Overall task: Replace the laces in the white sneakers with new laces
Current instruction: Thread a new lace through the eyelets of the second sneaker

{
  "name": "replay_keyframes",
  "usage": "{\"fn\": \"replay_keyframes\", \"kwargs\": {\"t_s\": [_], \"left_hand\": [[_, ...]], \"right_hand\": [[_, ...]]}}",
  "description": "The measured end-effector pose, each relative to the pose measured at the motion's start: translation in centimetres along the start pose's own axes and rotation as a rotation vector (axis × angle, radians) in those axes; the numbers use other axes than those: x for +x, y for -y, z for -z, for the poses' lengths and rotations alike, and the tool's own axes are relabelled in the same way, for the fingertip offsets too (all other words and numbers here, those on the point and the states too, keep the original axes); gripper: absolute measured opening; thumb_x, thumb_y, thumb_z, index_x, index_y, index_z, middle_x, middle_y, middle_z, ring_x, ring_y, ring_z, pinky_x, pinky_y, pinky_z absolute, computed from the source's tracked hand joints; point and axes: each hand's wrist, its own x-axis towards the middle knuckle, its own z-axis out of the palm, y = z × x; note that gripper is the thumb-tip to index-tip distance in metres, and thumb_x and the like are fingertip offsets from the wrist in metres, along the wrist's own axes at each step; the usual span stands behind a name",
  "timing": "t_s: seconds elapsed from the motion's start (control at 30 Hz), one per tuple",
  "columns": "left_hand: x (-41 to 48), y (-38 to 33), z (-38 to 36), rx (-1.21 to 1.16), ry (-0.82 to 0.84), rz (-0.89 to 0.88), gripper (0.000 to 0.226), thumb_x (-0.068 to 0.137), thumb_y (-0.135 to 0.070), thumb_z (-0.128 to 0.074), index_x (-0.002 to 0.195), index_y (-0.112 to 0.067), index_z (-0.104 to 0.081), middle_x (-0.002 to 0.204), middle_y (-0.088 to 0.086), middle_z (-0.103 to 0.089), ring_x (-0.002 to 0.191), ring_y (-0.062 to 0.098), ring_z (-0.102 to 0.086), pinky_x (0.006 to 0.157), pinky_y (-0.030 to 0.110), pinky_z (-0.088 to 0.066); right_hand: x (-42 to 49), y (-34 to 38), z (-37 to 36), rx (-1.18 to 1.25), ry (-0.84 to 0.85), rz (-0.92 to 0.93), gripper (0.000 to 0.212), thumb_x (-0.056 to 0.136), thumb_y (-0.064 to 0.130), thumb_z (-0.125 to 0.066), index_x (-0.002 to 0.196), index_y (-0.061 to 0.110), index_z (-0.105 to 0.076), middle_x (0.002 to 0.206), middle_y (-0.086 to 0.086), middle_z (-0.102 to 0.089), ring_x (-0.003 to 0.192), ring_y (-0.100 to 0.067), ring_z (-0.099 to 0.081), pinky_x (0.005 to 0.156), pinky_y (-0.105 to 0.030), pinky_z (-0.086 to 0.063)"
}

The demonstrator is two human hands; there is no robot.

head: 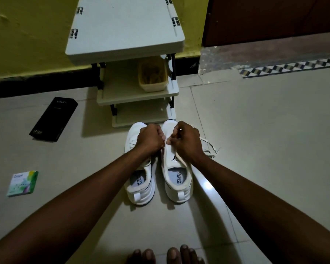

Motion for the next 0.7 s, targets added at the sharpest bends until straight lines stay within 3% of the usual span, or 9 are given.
{"fn": "replay_keyframes", "kwargs": {"t_s": [0.07, 0.2, 0.3, 0.4, 0.47, 0.57, 0.7], "left_hand": [[0.3, 0.1, 0.1, 0.075, 0.066, -0.028, 0.001, 0.084, -0.010, -0.065, 0.084, -0.010, -0.066, 0.085, 0.010, -0.074, 0.090, 0.030, -0.069, 0.084, 0.043, -0.058], [0.8, 0.0, 0.5, 0.193, 0.191, -0.050, 0.015, 0.090, -0.011, -0.062, 0.100, -0.003, -0.055, 0.116, 0.023, -0.067, 0.108, 0.038, -0.063, 0.080, 0.038, -0.048], [0.8, -0.4, 0.5, 0.243, 0.141, -0.029, 0.031, 0.099, -0.014, -0.053, 0.124, 0.003, -0.050, 0.131, 0.025, -0.059, 0.121, 0.040, -0.056, 0.087, 0.037, -0.044], [0.6, -0.7, 0.2, 0.270, 0.082, -0.010, 0.057, 0.101, -0.008, -0.048, 0.148, 0.011, -0.023, 0.142, 0.032, -0.050, 0.130, 0.043, -0.051, 0.099, 0.041, -0.043], [0.4, -0.6, 0.2, 0.270, 0.026, -0.015, 0.057, 0.099, -0.005, -0.048, 0.147, 0.013, -0.022, 0.138, 0.033, -0.053, 0.127, 0.044, -0.054, 0.097, 0.043, -0.044], [1.1, -0.4, 1.3, 0.159, -0.152, -0.003, 0.034, 0.100, 0.000, -0.042, 0.132, 0.010, -0.037, 0.126, 0.031, -0.060, 0.114, 0.046, -0.060, 0.084, 0.043, -0.046], [1.9, 0.8, 3.1, -0.256, -0.242, -0.053, 0.010, 0.105, -0.010, -0.037, 0.111, -0.003, -0.042, 0.108, 0.021, -0.065, 0.101, 0.037, -0.067, 0.080, 0.042, -0.057]], "right_hand": [[-0.2, -0.2, 0.1, 0.014, 0.000, 0.021, 0.032, 0.070, 0.012, -0.082, 0.077, 0.022, -0.052, 0.066, 0.006, -0.070, 0.067, -0.003, -0.069, 0.073, -0.040, -0.056], [-1.3, -0.9, 0.9, -0.076, 0.003, 0.154, 0.026, 0.070, 0.023, -0.076, 0.083, 0.024, -0.054, 0.075, 0.011, -0.069, 0.073, -0.003, -0.066, 0.074, -0.036, -0.054], [-2.0, -1.4, 1.4, -0.040, -0.004, 0.231, 0.030, 0.066, 0.022, -0.080, 0.087, 0.026, -0.059, 0.086, 0.014, -0.071, 0.085, -0.002, -0.067, 0.081, -0.038, -0.055], [-1.8, -1.5, 1.6, -0.022, -0.018, 0.262, 0.032, 0.065, 0.020, -0.082, 0.088, 0.023, -0.060, 0.087, 0.013, -0.067, 0.085, -0.005, -0.066, 0.080, -0.039, -0.054], [-1.9, -1.4, 1.4, -0.043, -0.027, 0.275, 0.034, 0.064, 0.023, -0.081, 0.089, 0.023, -0.059, 0.088, 0.013, -0.064, 0.084, -0.006, -0.063, 0.079, -0.044, -0.052], [-2.1, -1.6, 1.2, -0.160, -0.044, 0.240, 0.042, 0.064, 0.036, -0.077, 0.098, 0.028, -0.053, 0.098, 0.016, -0.055, 0.094, -0.006, -0.052, 0.087, -0.040, -0.040], [-2.4, -1.4, 1.3, -0.262, -0.057, 0.174, 0.045, 0.065, 0.043, -0.072, 0.101, 0.032, -0.048, 0.103, 0.014, -0.046, 0.102, -0.005, -0.034, 0.087, -0.035, -0.022]]}}
